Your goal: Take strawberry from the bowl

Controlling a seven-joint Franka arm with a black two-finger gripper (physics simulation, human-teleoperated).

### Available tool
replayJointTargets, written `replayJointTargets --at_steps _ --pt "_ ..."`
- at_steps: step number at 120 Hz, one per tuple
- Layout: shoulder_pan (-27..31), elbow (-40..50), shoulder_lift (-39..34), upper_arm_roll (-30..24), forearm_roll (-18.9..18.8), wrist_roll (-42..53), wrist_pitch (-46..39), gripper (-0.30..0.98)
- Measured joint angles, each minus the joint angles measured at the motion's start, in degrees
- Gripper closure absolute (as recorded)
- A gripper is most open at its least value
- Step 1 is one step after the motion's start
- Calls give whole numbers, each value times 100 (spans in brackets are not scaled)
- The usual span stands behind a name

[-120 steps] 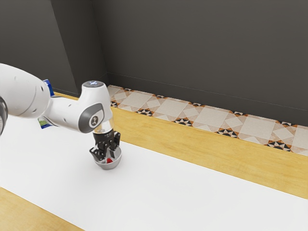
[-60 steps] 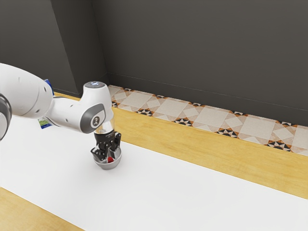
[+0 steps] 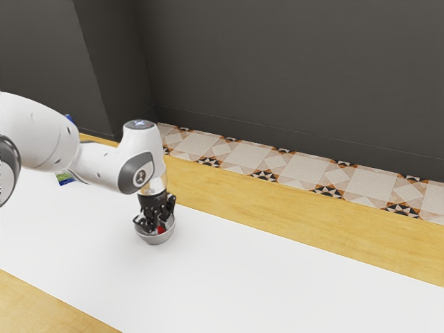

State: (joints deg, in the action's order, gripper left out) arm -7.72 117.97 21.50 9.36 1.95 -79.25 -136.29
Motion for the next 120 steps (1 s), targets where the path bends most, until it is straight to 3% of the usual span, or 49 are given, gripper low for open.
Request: replayJointTargets --at_steps 38,56,86,120 --pt "-70 16 -498 11 -18 -17 45 61" --pt "-684 -48 -858 10 -33 -33 193 62" --pt "-1624 -899 207 -64 -15 -45 296 63" --pt "-1732 -1370 910 -211 -7 -46 321 63"
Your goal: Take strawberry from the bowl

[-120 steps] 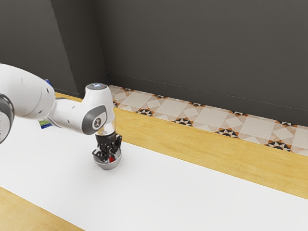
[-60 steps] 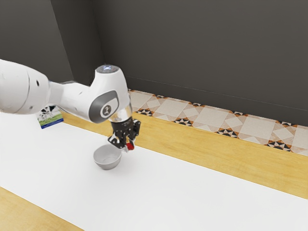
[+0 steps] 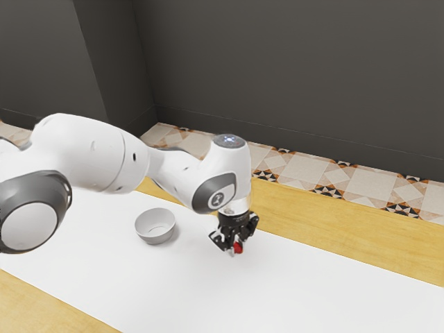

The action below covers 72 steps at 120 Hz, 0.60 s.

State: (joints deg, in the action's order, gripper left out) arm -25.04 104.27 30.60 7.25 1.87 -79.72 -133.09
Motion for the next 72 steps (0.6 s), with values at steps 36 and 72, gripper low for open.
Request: replayJointTargets --at_steps 36,72 --pt "-107 -15 -633 -50 -9 -18 254 19" --pt "446 -1500 -2599 150 -370 1892 2740 6"
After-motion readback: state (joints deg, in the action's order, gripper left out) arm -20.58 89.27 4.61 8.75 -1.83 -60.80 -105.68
